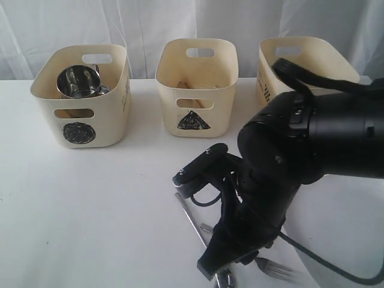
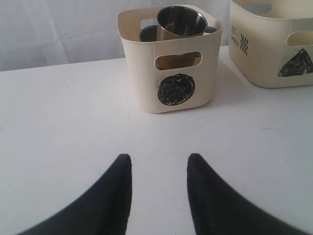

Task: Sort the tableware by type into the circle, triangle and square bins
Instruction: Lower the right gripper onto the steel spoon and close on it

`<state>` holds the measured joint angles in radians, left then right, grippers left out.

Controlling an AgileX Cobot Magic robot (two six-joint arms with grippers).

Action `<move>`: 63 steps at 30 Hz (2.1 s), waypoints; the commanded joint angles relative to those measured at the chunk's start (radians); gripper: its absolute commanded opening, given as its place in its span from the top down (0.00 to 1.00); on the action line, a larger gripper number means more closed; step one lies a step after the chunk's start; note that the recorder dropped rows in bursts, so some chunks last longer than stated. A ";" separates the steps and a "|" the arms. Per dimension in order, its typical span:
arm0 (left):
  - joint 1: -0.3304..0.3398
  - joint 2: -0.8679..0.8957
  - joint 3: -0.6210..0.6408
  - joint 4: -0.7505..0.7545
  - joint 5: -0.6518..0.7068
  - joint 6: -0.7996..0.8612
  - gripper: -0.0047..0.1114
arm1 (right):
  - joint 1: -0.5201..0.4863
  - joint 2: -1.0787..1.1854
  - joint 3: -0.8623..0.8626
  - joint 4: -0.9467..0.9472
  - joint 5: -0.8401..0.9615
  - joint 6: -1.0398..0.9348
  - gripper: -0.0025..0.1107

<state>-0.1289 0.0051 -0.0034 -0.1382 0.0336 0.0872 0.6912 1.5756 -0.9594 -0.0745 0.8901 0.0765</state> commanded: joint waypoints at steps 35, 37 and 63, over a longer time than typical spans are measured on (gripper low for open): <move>0.001 -0.005 0.003 -0.003 -0.006 -0.001 0.59 | 0.035 0.197 -0.019 -0.038 -0.280 0.173 0.63; 0.001 -0.005 0.003 -0.003 -0.006 -0.001 0.59 | 0.035 0.197 -0.017 -0.036 -0.280 0.183 0.63; 0.001 -0.005 0.003 -0.003 -0.006 -0.001 0.59 | 0.003 0.245 -0.017 0.044 -0.292 0.216 0.63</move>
<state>-0.1289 0.0051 -0.0034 -0.1382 0.0336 0.0872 0.7033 1.8114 -0.9741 -0.0348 0.6079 0.2881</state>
